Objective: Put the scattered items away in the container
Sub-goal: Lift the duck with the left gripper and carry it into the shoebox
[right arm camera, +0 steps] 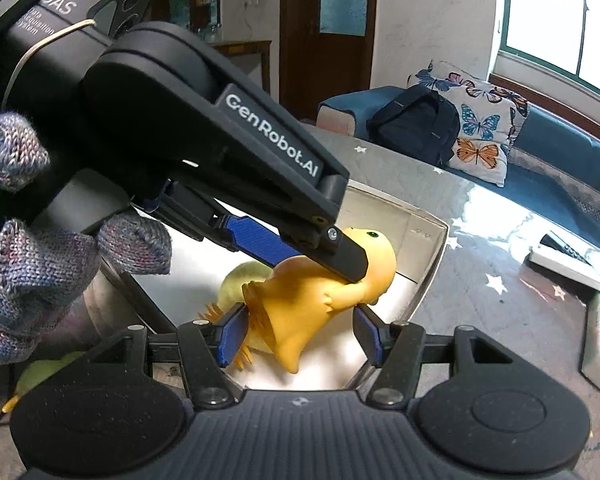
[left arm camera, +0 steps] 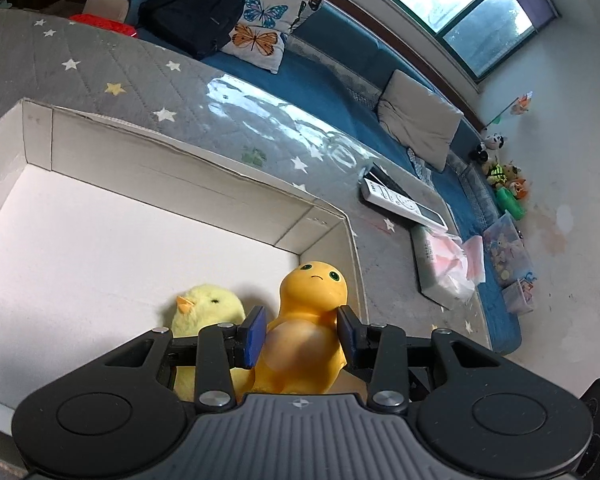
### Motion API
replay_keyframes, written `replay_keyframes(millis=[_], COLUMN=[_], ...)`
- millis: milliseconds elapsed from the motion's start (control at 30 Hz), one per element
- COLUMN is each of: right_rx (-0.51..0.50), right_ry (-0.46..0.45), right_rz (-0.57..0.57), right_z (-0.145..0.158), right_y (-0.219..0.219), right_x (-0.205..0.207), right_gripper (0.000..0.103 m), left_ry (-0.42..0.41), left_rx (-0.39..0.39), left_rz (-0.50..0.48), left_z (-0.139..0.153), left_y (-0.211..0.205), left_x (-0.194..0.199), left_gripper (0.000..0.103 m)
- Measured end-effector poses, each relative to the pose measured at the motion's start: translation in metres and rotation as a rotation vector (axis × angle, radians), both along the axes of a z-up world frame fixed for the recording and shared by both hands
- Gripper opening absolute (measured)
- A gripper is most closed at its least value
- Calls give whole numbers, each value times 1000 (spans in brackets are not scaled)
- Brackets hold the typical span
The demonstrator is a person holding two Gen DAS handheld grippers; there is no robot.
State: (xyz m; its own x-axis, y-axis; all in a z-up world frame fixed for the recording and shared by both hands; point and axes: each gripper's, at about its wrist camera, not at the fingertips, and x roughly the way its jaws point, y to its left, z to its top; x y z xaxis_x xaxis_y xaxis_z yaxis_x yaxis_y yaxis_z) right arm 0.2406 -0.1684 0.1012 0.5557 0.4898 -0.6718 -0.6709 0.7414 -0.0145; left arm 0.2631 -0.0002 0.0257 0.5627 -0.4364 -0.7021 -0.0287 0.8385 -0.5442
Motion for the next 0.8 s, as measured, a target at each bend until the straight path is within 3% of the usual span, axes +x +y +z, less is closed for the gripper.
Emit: replay_keyframes(millis=[333,800], right_rx=[-60,-69], right_ry=[-14,-49], right_rz=[15,7], right_z=[-2,5], right_y=[9,9], right_x=[3,-5], right_gripper=[60,71], left_ry=[8,18], left_rx=[-26,-24], left_rz=[16,6], left_z=[-4,-6], left_y=[4,3], left_x=[2,1], left_gripper=[41,40])
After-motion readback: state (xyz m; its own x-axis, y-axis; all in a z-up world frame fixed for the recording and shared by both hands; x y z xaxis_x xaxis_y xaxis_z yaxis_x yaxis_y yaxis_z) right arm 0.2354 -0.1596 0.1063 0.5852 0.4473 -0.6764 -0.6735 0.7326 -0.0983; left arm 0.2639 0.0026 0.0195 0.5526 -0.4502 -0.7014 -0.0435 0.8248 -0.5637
